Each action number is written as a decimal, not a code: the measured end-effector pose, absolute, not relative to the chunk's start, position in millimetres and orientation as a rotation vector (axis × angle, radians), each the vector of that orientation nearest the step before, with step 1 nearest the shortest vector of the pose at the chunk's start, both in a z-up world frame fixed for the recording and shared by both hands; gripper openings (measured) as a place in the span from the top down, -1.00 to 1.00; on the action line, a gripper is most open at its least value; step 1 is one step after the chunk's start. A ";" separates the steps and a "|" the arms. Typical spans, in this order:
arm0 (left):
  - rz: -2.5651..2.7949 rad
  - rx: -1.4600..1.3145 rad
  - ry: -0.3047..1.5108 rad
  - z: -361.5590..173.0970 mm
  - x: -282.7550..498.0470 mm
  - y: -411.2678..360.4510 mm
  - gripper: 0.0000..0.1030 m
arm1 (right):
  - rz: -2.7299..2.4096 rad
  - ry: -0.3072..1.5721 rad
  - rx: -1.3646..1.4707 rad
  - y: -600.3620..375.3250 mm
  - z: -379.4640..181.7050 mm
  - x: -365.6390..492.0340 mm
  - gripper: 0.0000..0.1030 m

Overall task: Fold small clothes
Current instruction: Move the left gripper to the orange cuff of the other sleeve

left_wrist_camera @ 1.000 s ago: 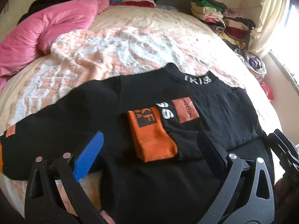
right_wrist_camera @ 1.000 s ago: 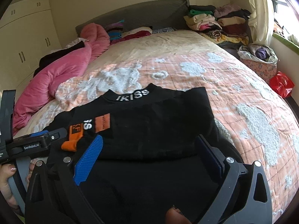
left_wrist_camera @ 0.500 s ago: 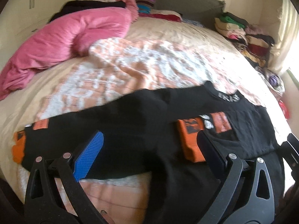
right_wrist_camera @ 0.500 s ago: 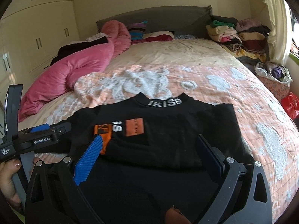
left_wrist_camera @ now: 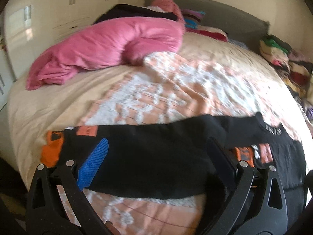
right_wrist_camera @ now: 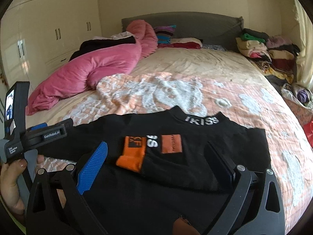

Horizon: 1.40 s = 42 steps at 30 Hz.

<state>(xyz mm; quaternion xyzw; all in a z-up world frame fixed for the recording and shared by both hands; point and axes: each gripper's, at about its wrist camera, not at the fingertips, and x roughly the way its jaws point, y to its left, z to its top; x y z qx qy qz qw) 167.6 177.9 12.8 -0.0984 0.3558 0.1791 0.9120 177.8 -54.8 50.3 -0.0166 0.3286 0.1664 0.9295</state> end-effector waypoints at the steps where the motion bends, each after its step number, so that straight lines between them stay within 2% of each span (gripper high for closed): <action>1: 0.377 -0.210 0.729 13.2 166.4 180.3 -0.82 | 0.350 0.669 -0.043 -48.9 50.9 178.9 -0.90; 19: 0.703 -0.399 0.610 14.6 129.6 261.7 -0.82 | 0.489 0.664 -0.126 17.9 52.8 190.1 -0.90; 36: 0.972 -0.615 0.618 -11.3 96.5 313.5 -0.82 | 0.665 0.706 -0.246 84.4 41.1 187.8 -0.90; 42: 0.986 -0.705 0.682 -28.5 95.1 327.5 -0.82 | 0.719 0.731 -0.221 93.7 37.8 183.7 -0.90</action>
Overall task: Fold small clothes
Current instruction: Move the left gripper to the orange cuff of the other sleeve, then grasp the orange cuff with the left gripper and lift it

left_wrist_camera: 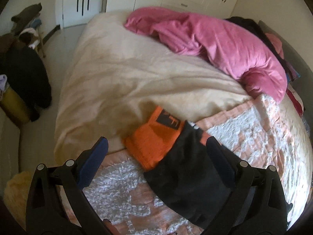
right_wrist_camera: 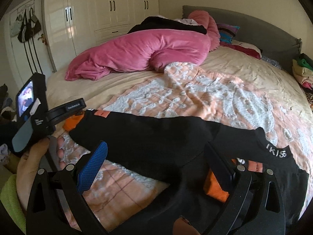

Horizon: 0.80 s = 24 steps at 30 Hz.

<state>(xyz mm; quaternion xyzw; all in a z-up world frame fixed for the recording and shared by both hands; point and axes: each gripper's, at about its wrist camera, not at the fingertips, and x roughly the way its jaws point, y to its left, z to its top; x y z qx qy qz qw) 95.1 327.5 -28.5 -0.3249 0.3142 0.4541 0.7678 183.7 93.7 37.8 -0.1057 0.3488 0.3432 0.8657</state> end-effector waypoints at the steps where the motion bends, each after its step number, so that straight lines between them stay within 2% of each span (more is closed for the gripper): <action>1: 0.990 -0.710 0.689 -30.0 95.0 327.8 -0.82 | 0.722 0.735 -0.217 94.1 36.5 182.6 -0.90; 10: 0.862 -0.842 0.746 -57.2 99.3 338.6 -0.82 | 0.703 0.742 -0.164 84.3 34.0 178.4 -0.90; 12: 0.833 -0.850 0.709 -55.6 97.9 338.3 -0.82 | 0.693 0.741 -0.153 79.3 33.3 177.6 -0.90; 13: 0.809 -0.861 0.683 -54.5 97.3 338.3 -0.75 | 0.688 0.743 -0.147 77.4 32.7 178.1 -0.90; 15: 0.797 -0.847 0.666 -52.0 98.5 336.2 -0.52 | 0.676 0.746 -0.127 71.6 31.9 178.4 -0.90; 17: 0.800 -0.832 0.674 -51.7 100.7 335.3 -0.12 | 0.667 0.753 -0.097 63.9 30.9 179.3 -0.90; 18: 0.798 -0.833 0.675 -52.1 101.3 336.2 -0.04 | 0.664 0.754 -0.090 61.8 31.0 179.4 -0.90; 19: 0.796 -0.836 0.673 -52.3 101.1 337.6 0.17 | 0.658 0.755 -0.079 58.1 31.2 179.5 -0.90; 20: 0.792 -0.838 0.670 -52.5 100.4 339.1 0.48 | 0.653 0.755 -0.071 55.0 31.5 179.4 -0.90; 22: 0.774 -0.847 0.662 -53.1 99.7 342.4 0.71 | 0.643 0.755 -0.049 48.4 31.9 179.4 -0.90; 24: 0.730 -0.850 0.637 -49.1 99.8 341.3 0.81 | 0.635 0.756 -0.025 41.8 32.3 179.0 -0.90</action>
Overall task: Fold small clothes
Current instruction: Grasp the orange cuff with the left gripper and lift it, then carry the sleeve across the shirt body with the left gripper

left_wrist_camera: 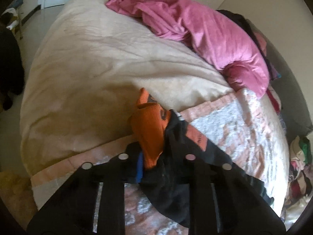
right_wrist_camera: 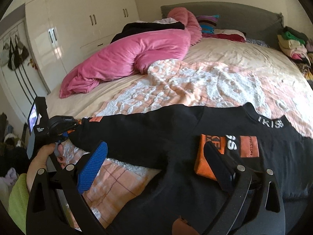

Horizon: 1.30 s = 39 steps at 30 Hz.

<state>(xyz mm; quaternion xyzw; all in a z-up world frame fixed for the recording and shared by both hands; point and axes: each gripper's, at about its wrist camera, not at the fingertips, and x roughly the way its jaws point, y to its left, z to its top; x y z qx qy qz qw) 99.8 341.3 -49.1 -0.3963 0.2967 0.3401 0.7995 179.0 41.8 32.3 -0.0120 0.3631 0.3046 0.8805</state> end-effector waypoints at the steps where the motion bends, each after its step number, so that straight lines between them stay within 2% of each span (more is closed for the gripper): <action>1: 0.712 -0.844 0.625 -46.4 101.1 340.6 0.89 | 0.628 0.758 -0.012 37.9 32.3 178.5 -0.90; 11: 0.441 -0.617 0.442 11.2 112.8 284.1 0.92 | 0.567 0.746 0.072 -3.8 35.6 173.0 -0.90; 20: 0.286 -0.563 0.369 31.3 117.6 256.6 0.93 | 0.492 0.722 0.172 -48.5 42.8 169.4 -0.90; 39: -0.051 -0.474 0.351 74.1 122.5 157.7 0.93 | 0.276 0.680 0.229 -125.8 50.4 154.1 -0.90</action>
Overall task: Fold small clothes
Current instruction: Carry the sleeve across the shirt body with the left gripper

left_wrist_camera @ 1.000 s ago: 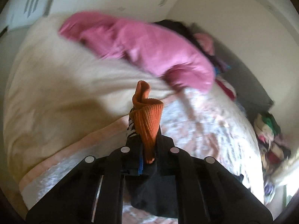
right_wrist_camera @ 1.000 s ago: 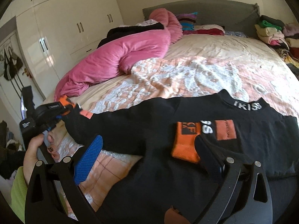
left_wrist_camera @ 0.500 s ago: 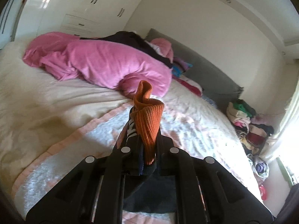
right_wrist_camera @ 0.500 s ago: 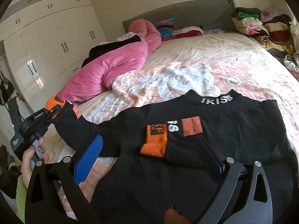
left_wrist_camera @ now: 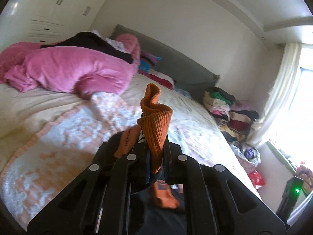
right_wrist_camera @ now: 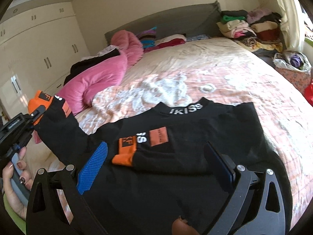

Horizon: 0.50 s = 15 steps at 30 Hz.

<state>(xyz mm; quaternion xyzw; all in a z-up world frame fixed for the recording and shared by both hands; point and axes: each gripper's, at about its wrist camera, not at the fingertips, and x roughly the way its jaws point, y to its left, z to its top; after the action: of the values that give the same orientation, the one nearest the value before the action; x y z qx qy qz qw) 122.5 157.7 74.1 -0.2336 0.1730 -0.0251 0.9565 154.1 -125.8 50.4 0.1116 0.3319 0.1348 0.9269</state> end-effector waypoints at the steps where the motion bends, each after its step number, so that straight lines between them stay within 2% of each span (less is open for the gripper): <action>1: -0.066 -0.468 0.357 75.4 123.9 150.9 0.93 | 0.267 0.680 0.239 -131.3 49.8 153.4 -0.90; 15: -0.166 -0.406 0.450 70.2 146.7 95.5 0.93 | 0.165 0.633 0.306 -189.2 55.9 136.5 -0.90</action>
<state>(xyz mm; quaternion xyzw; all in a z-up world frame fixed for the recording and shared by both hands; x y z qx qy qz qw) 146.7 95.5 70.2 -0.1997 0.2211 -0.0814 0.9511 136.5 -189.2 55.9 0.1495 0.3097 0.0807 0.9355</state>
